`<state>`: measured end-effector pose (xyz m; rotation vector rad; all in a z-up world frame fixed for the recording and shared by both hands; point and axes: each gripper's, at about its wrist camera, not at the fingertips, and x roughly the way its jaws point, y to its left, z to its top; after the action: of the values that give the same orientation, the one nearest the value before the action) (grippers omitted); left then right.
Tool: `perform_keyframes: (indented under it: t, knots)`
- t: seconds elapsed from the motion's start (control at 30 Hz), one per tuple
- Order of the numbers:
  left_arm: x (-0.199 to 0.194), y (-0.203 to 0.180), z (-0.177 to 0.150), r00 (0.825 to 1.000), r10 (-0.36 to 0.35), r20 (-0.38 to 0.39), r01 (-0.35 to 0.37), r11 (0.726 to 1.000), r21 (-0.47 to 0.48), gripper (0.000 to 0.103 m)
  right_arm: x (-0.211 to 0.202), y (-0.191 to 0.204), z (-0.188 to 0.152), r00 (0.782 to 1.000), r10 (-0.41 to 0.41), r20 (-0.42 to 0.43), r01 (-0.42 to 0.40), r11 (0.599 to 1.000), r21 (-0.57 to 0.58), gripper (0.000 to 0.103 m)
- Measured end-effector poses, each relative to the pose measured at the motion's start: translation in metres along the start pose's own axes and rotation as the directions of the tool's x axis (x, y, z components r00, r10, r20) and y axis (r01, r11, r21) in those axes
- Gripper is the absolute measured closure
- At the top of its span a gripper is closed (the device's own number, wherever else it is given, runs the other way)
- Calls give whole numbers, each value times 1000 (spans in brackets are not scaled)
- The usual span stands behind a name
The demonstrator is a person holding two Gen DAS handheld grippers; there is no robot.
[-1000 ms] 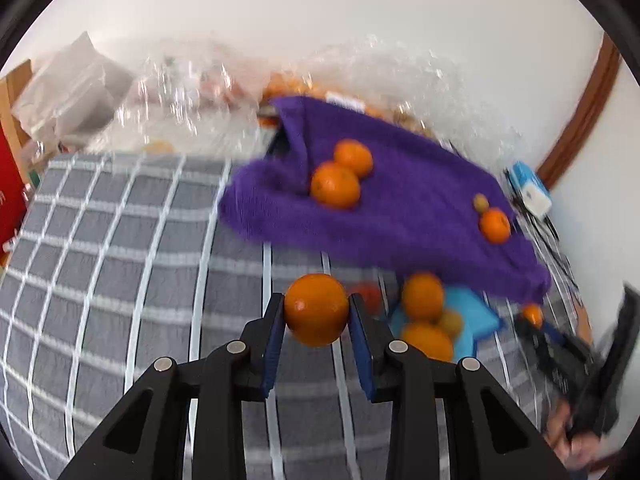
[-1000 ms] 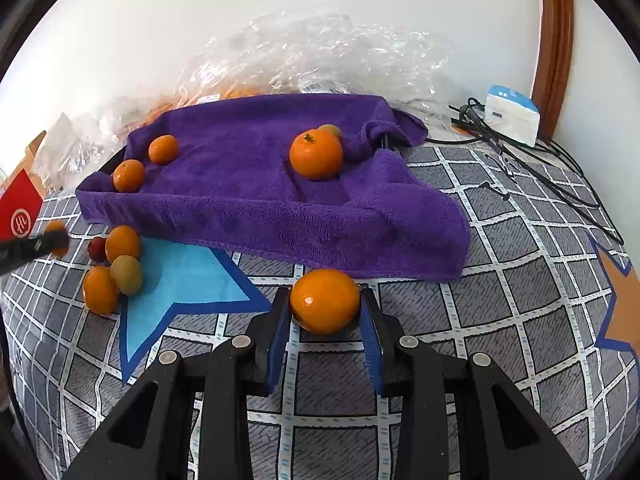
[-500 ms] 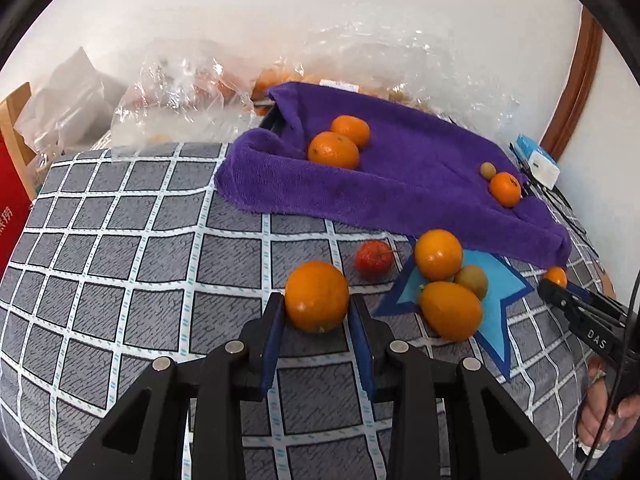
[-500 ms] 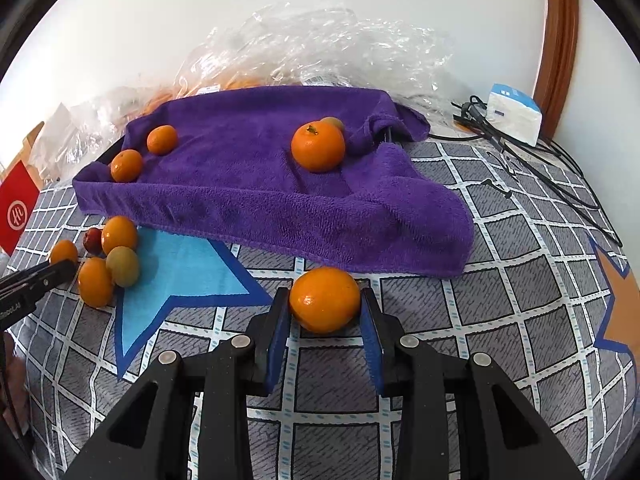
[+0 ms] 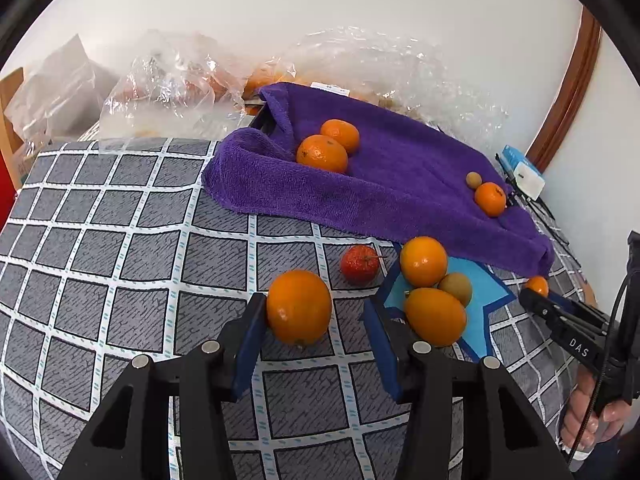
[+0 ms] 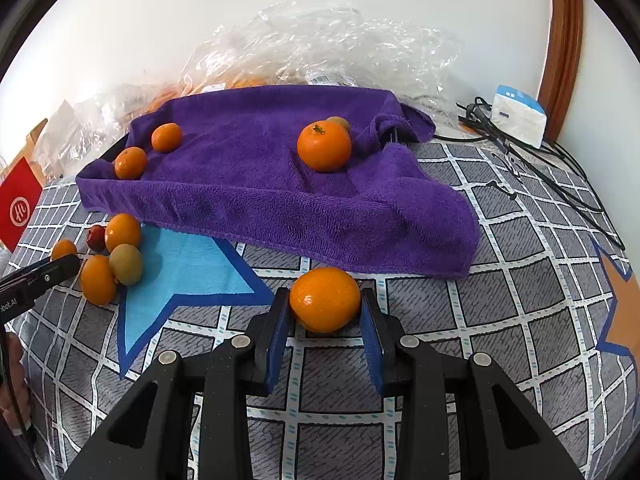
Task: Organize fruits
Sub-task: 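Grasp an orange with the left gripper while the right gripper holds its orange, then lift both held oranges and carry them over the purple towel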
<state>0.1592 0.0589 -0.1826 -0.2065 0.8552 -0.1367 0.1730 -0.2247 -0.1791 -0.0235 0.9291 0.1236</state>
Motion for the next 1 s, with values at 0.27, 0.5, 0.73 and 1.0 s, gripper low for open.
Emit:
perform_keyframes:
  t: [0.27, 0.5, 0.73, 1.0]
  knots:
    - [-9, 15, -4, 999, 10, 46, -6, 997, -73, 73, -5, -1, -1, 999, 12, 31, -12, 1000, 11, 69]
    - [-21, 19, -4, 992, 41, 118, -29, 995, -99, 73, -20, -3, 0, 993, 45, 113, -47, 999, 14, 69]
    - [-26, 24, -1, 989, 40, 140, -23, 992, -121, 73, -27, -5, 2, 988, 34, 152, -38, 999, 24, 69]
    - [-32, 24, -2, 985, 45, 169, -24, 992, -123, 73, -39, -1, 7, 982, 63, 177, -69, 997, 27, 69]
